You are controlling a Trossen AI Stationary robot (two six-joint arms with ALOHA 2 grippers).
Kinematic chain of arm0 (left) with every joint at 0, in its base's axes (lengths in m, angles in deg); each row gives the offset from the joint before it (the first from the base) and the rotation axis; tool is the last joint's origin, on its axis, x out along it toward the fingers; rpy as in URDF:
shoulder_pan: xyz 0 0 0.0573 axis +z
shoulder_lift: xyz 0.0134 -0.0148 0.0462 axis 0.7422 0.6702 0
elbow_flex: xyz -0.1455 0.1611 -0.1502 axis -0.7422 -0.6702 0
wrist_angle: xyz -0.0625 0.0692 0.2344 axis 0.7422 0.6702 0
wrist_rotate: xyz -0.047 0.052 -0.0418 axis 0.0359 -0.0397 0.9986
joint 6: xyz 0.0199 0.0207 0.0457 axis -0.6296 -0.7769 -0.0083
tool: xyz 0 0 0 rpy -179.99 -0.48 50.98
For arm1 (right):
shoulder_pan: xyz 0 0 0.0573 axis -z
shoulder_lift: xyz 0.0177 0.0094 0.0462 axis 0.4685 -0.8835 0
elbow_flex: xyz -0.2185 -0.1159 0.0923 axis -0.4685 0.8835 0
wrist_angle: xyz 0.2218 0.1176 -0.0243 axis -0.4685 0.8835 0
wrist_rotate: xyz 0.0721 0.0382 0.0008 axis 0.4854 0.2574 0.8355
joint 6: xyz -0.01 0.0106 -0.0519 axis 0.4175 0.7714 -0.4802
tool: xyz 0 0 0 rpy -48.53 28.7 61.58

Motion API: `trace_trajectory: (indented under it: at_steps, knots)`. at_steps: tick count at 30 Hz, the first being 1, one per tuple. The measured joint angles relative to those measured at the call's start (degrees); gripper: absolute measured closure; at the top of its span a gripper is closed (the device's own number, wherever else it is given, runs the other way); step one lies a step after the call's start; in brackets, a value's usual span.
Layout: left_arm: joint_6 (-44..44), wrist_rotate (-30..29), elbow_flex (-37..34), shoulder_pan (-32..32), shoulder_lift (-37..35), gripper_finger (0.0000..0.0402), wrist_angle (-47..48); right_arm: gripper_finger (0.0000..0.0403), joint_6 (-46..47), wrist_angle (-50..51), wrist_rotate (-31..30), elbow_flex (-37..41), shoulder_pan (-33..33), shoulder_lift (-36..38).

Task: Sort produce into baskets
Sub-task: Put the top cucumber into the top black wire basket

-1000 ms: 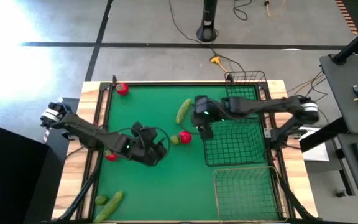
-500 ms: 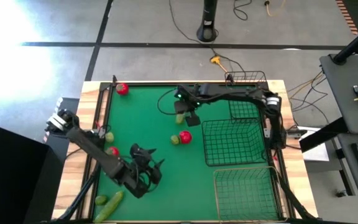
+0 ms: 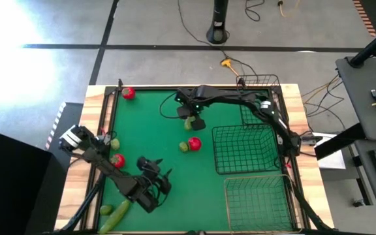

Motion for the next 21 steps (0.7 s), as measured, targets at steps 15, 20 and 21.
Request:
trace_trajectory:
  at_steps: [15, 20, 21]
  knots:
    - [0.3, -0.4, -1.9, 0.5, -5.9, 0.0125, 12.6, 0.0035, -4.2, 1.0, -3.7, -1.3, 1.6, -5.8]
    - [0.2, -1.2, -2.3, 0.5, -5.8, 0.0125, 11.0, 0.0058, -1.0, 0.6, -3.4, -1.2, 1.9, -5.7]
    - [0.2, -1.7, -2.3, 0.5, -5.7, 0.0125, 10.3, 0.007, -0.5, 0.4, -3.5, -1.2, 2.0, -5.7]
